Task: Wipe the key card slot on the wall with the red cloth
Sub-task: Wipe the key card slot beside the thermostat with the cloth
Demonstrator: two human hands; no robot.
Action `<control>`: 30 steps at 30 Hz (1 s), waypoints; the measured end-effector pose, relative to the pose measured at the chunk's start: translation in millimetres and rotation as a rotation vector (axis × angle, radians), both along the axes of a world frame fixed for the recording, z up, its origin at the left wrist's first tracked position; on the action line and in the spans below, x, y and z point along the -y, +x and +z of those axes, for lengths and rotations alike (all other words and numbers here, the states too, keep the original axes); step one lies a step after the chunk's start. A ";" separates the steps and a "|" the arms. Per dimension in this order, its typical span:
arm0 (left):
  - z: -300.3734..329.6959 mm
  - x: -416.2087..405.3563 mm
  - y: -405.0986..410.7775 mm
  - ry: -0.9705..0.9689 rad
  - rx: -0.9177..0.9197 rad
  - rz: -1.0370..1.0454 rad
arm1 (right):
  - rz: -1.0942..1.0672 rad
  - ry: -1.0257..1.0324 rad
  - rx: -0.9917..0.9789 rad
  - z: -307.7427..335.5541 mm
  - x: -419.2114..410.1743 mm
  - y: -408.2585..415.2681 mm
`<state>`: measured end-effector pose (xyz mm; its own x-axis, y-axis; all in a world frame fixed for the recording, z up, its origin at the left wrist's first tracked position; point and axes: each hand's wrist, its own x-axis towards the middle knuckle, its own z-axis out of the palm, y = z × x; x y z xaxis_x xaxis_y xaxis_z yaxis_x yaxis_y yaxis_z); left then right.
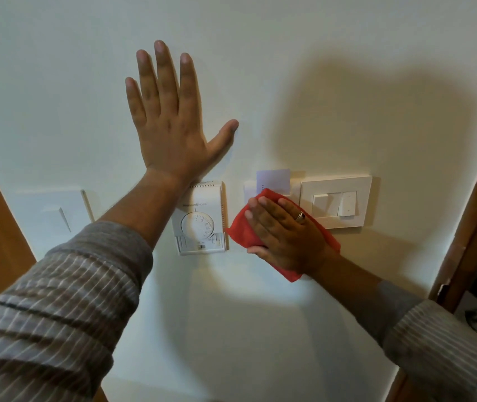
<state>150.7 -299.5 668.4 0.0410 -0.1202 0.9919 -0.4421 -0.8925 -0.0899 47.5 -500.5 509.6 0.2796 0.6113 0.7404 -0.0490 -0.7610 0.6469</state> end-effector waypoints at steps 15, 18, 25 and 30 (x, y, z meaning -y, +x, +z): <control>-1.6 0.9 -1.6 0.011 -0.028 -0.022 | -0.019 0.047 0.008 -1.0 -3.3 2.1; -1.5 0.8 -2.3 0.011 -0.035 -0.016 | -0.025 0.062 0.017 -5.6 -12.7 6.0; -2.3 0.0 -2.0 -0.003 -0.023 -0.028 | -0.015 -0.066 -0.032 0.8 13.6 -1.4; -1.9 0.0 1.5 -0.029 -0.009 -0.018 | -0.031 0.070 0.007 -7.0 -11.7 2.3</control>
